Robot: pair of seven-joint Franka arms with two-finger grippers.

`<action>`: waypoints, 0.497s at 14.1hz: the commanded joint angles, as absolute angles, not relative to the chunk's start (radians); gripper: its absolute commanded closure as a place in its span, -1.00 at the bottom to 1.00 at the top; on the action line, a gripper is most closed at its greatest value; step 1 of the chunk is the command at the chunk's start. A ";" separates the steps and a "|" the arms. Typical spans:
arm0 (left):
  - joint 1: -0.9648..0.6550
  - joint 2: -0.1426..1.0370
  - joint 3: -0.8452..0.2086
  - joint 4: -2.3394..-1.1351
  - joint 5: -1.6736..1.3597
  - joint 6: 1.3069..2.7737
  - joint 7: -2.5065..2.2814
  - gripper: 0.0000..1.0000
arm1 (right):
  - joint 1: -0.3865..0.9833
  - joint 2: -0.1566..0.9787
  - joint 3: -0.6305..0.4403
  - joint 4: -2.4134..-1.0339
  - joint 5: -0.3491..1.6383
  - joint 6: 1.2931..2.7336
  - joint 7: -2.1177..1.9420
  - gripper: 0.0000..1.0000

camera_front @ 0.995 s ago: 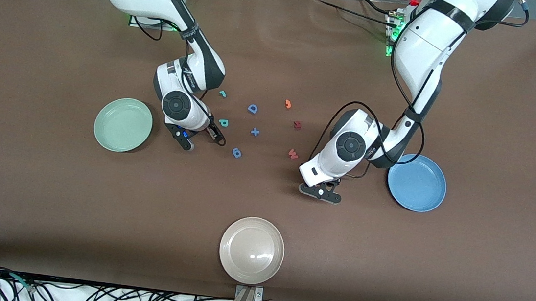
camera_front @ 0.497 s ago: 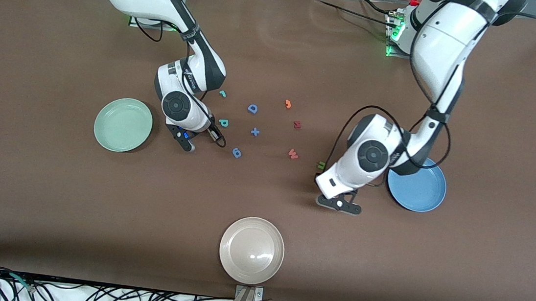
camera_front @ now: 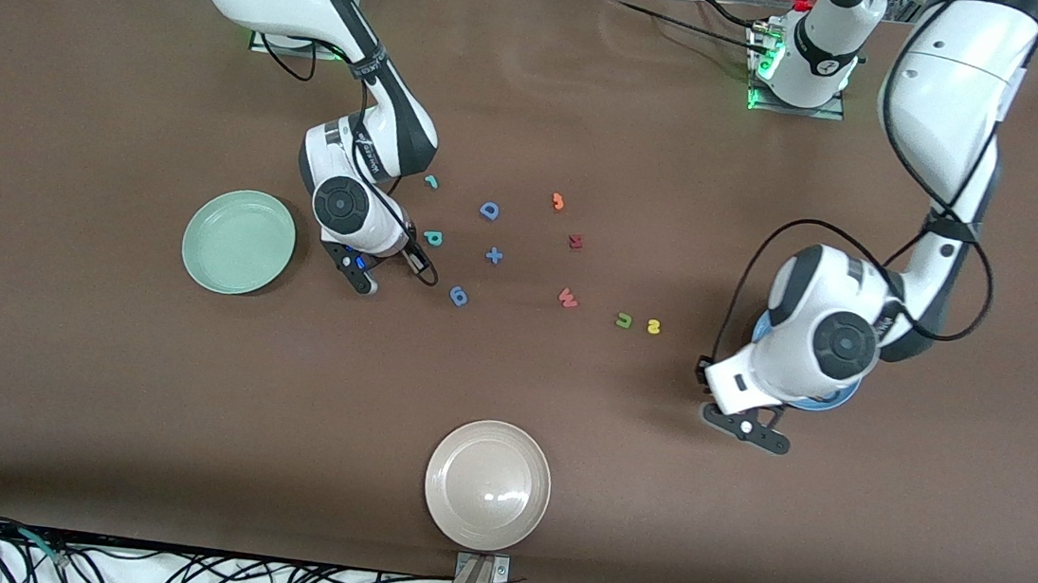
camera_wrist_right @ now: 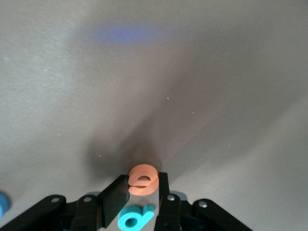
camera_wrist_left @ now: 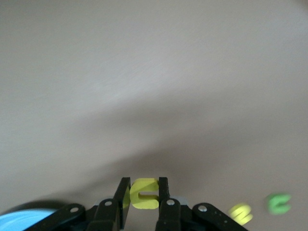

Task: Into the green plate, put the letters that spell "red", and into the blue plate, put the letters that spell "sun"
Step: 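Carry the yellow letter to the blue plate while the right carries e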

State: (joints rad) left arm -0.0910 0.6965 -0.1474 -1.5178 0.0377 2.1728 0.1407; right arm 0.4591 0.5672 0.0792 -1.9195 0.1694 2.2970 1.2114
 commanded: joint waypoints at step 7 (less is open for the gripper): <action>0.098 0.658 -0.160 -1.566 0.061 1.944 0.305 1.00 | 0.434 0.365 -0.110 -1.856 0.187 1.886 0.821 0.83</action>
